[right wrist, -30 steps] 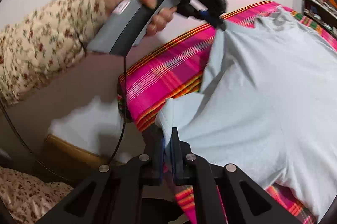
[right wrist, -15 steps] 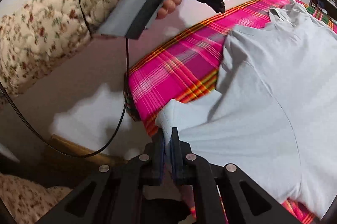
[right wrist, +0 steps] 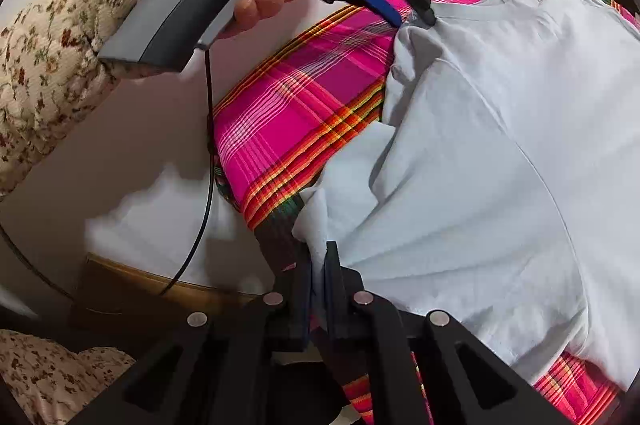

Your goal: Fold clothes

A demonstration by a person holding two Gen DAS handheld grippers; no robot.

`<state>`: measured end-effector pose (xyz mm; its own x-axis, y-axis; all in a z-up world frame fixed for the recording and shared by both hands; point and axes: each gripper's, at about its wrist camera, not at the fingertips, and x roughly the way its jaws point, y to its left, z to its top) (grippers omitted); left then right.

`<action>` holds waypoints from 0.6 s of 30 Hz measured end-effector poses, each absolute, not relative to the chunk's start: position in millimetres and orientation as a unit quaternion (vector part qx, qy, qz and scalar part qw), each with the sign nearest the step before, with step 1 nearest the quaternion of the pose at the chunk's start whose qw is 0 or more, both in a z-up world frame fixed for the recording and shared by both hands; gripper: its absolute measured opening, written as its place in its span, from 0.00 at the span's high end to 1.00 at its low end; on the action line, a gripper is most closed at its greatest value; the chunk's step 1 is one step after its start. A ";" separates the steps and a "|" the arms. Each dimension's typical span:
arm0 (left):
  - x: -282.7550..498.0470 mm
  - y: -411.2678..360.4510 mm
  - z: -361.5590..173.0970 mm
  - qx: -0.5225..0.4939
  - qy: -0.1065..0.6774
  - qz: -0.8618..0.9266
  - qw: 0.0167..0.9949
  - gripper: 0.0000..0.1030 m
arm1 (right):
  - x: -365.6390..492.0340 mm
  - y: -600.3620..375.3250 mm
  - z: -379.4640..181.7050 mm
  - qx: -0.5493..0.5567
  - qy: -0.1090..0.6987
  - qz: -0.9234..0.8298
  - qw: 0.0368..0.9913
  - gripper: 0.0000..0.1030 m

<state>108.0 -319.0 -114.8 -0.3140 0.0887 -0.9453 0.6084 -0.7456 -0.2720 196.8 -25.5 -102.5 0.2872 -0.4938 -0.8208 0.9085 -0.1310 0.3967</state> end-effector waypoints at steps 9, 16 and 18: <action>103.0 -316.7 -102.2 0.539 0.244 -0.775 0.221 0.94 | 202.5 -20.2 -91.6 0.488 0.204 -0.568 0.631 0.94; 98.4 -315.5 -118.4 0.553 0.235 -0.763 0.240 0.91 | 206.3 -25.1 -98.5 0.488 0.208 -0.568 0.629 0.92; 97.0 -311.3 -121.6 0.551 0.229 -0.764 0.245 0.89 | 200.9 -22.5 -101.9 0.501 0.199 -0.568 0.622 0.85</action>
